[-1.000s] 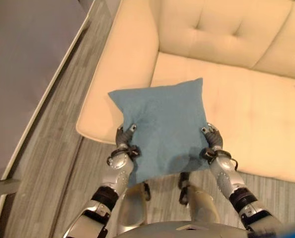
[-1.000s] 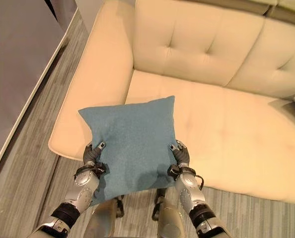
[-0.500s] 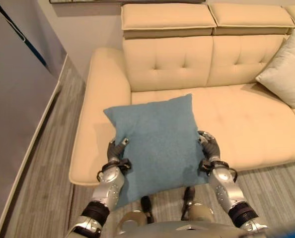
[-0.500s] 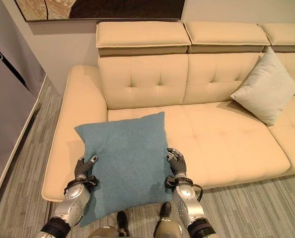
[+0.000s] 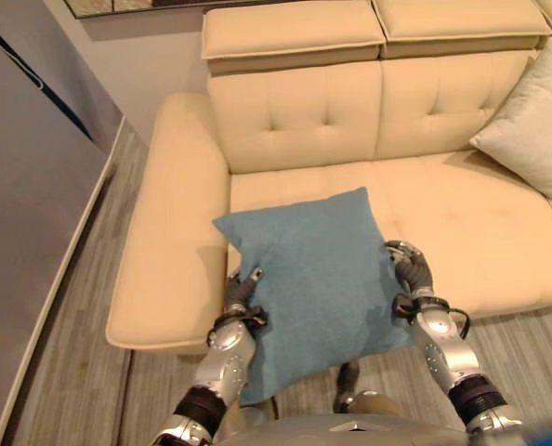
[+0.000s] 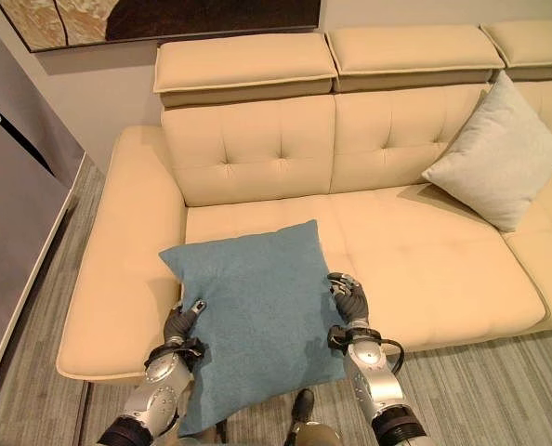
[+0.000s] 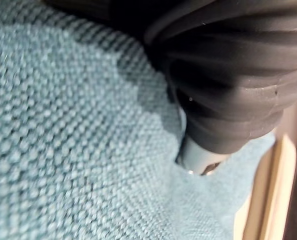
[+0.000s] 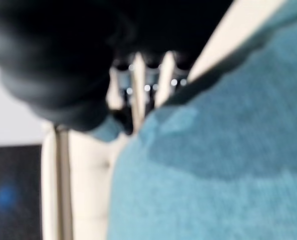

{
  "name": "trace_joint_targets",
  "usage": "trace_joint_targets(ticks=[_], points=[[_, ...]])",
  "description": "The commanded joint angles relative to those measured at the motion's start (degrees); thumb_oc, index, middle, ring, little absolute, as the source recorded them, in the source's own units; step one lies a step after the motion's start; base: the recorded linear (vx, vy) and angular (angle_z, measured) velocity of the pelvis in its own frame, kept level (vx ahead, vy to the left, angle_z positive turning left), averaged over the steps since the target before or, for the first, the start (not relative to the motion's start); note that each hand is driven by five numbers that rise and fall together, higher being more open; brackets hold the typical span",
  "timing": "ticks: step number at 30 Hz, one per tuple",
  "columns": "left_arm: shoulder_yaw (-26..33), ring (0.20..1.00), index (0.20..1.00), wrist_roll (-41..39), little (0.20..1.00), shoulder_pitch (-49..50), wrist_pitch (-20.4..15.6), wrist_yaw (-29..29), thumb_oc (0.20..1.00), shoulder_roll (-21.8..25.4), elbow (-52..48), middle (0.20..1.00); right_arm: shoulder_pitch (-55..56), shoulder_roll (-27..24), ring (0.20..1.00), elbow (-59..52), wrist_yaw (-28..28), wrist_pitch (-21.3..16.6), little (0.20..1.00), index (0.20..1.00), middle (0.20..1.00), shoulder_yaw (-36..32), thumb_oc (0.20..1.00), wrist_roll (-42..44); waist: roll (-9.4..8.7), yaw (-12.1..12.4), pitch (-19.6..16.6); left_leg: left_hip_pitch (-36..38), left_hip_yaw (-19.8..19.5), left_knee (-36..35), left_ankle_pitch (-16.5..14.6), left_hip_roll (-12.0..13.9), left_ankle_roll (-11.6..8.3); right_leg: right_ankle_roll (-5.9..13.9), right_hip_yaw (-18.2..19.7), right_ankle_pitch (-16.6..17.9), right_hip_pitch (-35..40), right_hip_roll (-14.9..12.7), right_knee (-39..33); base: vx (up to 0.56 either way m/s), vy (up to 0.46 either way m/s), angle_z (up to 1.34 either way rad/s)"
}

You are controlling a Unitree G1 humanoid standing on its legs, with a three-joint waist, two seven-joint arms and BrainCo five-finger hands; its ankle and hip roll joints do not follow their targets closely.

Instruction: Pick up all the scattered cushions and arrange them neatly on the sofa.

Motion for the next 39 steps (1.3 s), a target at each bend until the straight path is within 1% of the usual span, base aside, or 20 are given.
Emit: trace_joint_targets(ticks=[1,4,5,8,9,10,12,14,15,18,19,20,21,22,23,29,34,36,38,39], points=[[-0.9,0.2,0.2,2.7,0.2,-5.2,-2.7,-2.6,0.2,0.4,-5.8,0.2,-6.5,2.4,0.2,-4.5,1.1,-3.6,0.2,0.2,0.2,2.1,0.2,-0.7,-1.73,2.3,-1.0,-4.4,0.7,-0.7,-1.2,-3.3,-0.34,7.41,1.4,-3.9,3.5,1.1,0.4,0.14,-0.023,0.0],[-0.7,0.2,0.2,2.6,0.2,-5.2,-2.6,-2.5,0.2,0.6,-5.8,0.2,-6.6,2.7,0.2,-4.4,0.8,-3.6,0.2,0.2,0.2,2.1,0.2,-0.6,-1.49,3.1,-0.9,-5.4,2.6,-2.6,0.7,-2.7,-0.48,7.13,2.0,-5.0,4.3,2.4,0.4,0.12,0.009,-0.23],[-0.1,0.2,0.2,2.7,0.2,-4.8,-2.6,-2.0,0.2,0.9,-6.0,0.2,-6.4,3.4,0.2,-4.7,0.4,-3.7,0.2,0.2,0.2,2.5,0.2,-1.0,-1.54,3.5,-1.7,-4.0,2.4,-4.2,1.7,-2.4,0.28,6.83,2.1,-5.9,5.4,3.4,0.6,0.27,0.056,-0.41],[0.5,0.2,0.2,2.8,0.2,-4.0,-2.2,-1.9,0.2,2.5,-6.5,0.2,-7.0,5.2,0.2,-4.5,0.9,-3.9,0.2,0.2,0.2,3.1,0.2,-1.1,-2.88,4.7,-2.4,-0.9,3.5,-4.7,0.7,-2.2,1.36,6.71,2.2,-8.5,5.3,3.0,6.8,0.28,0.106,-0.33],[0.9,0.2,0.2,3.1,0.2,-3.8,-2.0,-2.0,0.2,3.3,-6.9,0.2,-7.2,5.7,0.2,-4.5,1.2,-3.9,0.2,0.2,0.2,3.4,0.2,-1.2,-3.2,5.0,-2.5,0.6,4.1,-5.0,0.0,-2.1,1.83,7.29,1.8,-8.8,4.5,2.6,9.9,0.18,0.097,-0.51],[1.3,0.2,0.2,3.7,0.2,-3.7,-1.9,-1.9,0.2,4.4,-7.5,0.2,-7.7,6.4,0.2,-4.6,1.8,-3.8,0.2,0.2,0.2,3.7,0.2,-1.4,-3.3,4.9,-1.9,2.1,4.5,-4.7,-0.6,-1.5,2.37,8.91,1.7,-8.4,1.5,1.4,16.9,0.14,0.089,-0.57],[1.6,0.2,0.2,4.2,0.2,-4.1,-2.2,-1.7,0.2,5.3,-8.0,0.2,-8.4,6.9,0.2,-4.9,1.9,-3.7,0.2,0.2,0.2,4.0,0.2,-2.0,-2.76,4.6,-1.3,2.9,4.5,-4.5,-1.3,-1.2,3.22,10.48,2.4,-7.5,-2.6,0.5,23.6,0.1,0.08,-0.27],[1.4,0.2,0.2,5.0,0.2,-4.3,-2.3,-1.9,0.2,5.2,-8.2,0.2,-8.7,6.9,0.2,-5.3,2.2,-3.7,0.2,0.2,0.2,3.6,0.2,-2.7,-1.98,4.1,-1.3,4.2,3.5,-5.1,-2.0,-1.7,3.55,9.29,3.0,-8.1,-3.5,-1.1,20.4,0.18,0.041,0.16],[1.0,0.2,0.2,5.7,0.2,-4.8,-2.5,-2.0,0.2,4.9,-8.4,0.2,-8.4,6.5,0.2,-6.0,2.0,-3.9,0.2,0.2,0.2,3.1,0.2,-3.0,-1.05,3.3,-1.0,5.0,2.5,-5.4,-2.7,-1.8,3.68,8.99,3.8,-7.4,-4.9,-2.7,18.1,0.18,-0.009,0.3],[0.1,0.2,0.2,6.4,0.2,-5.8,-3.0,-2.1,0.2,4.4,-8.5,0.2,-8.2,5.8,0.2,-7.1,1.8,-3.8,0.2,0.2,0.2,2.3,0.2,-3.9,-0.54,1.6,-0.7,5.7,0.6,-5.1,-3.7,-2.4,3.49,9.58,9.0,-4.7,-7.1,-4.1,14.5,0.16,-0.041,0.66],[-0.3,0.2,0.2,6.5,0.2,-6.4,-3.2,-2.3,0.2,4.3,-8.5,0.2,-8.1,5.6,0.2,-7.3,1.8,-3.7,0.2,0.2,0.2,2.1,0.2,-4.0,-1.03,1.3,-0.6,5.8,0.2,-4.8,-4.3,-2.8,3.41,9.96,9.6,-3.9,-6.1,-4.6,12.6,0.2,-0.115,0.53],[-0.5,0.2,0.2,7.6,0.2,-7.0,-2.9,-2.3,0.2,4.4,-8.0,0.2,-8.4,5.5,0.2,-6.4,1.8,-3.7,0.2,0.2,0.2,2.2,0.2,-4.3,-1.75,1.4,-1.2,6.3,0.4,-4.9,-4.8,-3.3,3.05,10.61,7.6,-2.1,-4.6,-5.5,10.0,0.19,-0.134,0.48],[-0.5,0.2,0.2,7.6,0.2,-7.1,-2.9,-2.5,0.2,4.4,-8.1,0.2,-8.5,5.2,0.2,-6.2,1.9,-3.5,0.2,0.2,0.2,2.2,0.2,-4.6,-1.75,1.3,-1.5,6.2,0.4,-4.9,-4.7,-3.2,2.77,10.66,7.0,-1.9,-4.3,-5.4,9.4,0.24,-0.167,0.45],[-0.6,0.2,0.2,7.6,0.2,-6.8,-2.9,-2.9,0.2,4.3,-8.2,0.2,-8.5,3.9,0.495,-5.7,1.8,-3.0,0.495,0.495,0.495,2.2,0.495,-6.0,-1.67,1.1,-2.3,6.6,-0.1,-5.8,-4.5,-3.0,2.34,10.64,6.6,-1.4,-3.4,-4.7,7.5,0.18,-0.134,0.42],[-0.6,0.2,0.2,7.8,0.2,-6.5,-2.8,-3.0,0.2,4.4,-8.3,0.2,-8.4,3.2,1.0,-5.5,1.5,-2.7,1.0,1.0,1.0,2.0,1.0,-7.0,-1.64,1.1,-2.6,6.9,-0.1,-6.2,-4.5,-2.8,2.11,10.6,6.0,-1.4,-2.5,-4.4,6.4,0.18,-0.136,0.23],[-0.6,0.2,0.2,10.0,0.2,-6.2,-1.9,-3.8,0.2,6.2,-8.0,0.2,-10.2,-1.9,1.0,-1.2,-0.1,-0.6,1.0,1.0,1.0,1.4,1.0,-10.4,-1.35,1.2,-2.0,6.9,-1.2,-8.1,-3.5,-1.5,0.79,9.81,4.1,-1.9,-1.1,-2.9,3.7,0.06,-0.101,0.1],[-0.4,0.2,0.2,13.6,0.2,-6.3,-1.5,-6.3,0.2,10.1,-6.2,0.2,-14.3,-6.9,1.0,5.5,2.1,0.5,1.0,1.0,1.0,2.0,1.0,-8.3,-1.18,1.9,1.8,3.3,-1.7,-8.6,-1.5,-0.6,-0.27,9.24,2.8,-1.6,-3.5,-2.5,3.0,-0.08,-0.058,0.15],[-0.4,0.2,0.2,14.1,0.2,-6.6,-1.5,-6.7,0.2,10.9,-5.7,0.2,-15.1,-7.5,1.0,6.5,2.6,0.6,1.0,1.0,1.0,2.4,1.0,-7.6,-1.14,2.0,2.4,2.1,-1.8,-8.5,-1.2,-0.5,-0.41,9.19,2.6,-1.5,-4.5,-2.6,3.1,-0.11,-0.031,0.05],[0.0,0.2,0.2,16.5,0.2,-8.3,-1.9,-6.9,0.2,13.1,-3.3,0.2,-17.8,-9.3,1.0,8.7,3.7,0.6,1.0,1.0,1.0,2.8,1.0,-6.2,-1.13,2.4,4.9,-1.5,-2.1,-7.9,-0.2,-0.2,-0.78,9.01,2.3,-0.8,-7.8,-2.8,3.6,-0.15,-0.029,0.05],[0.0,0.2,0.2,16.5,0.2,-8.3,-2.0,-6.9,0.2,13.1,-3.2,0.2,-17.8,-9.3,1.0,8.7,3.7,0.5,1.0,1.0,1.0,2.8,1.0,-6.2,-1.13,2.4,4.9,-1.6,-2.1,-7.8,-0.2,-0.2,-0.78,9.01,2.3,-0.8,-7.9,-2.8,3.7,-0.16,-0.024,0.08]])
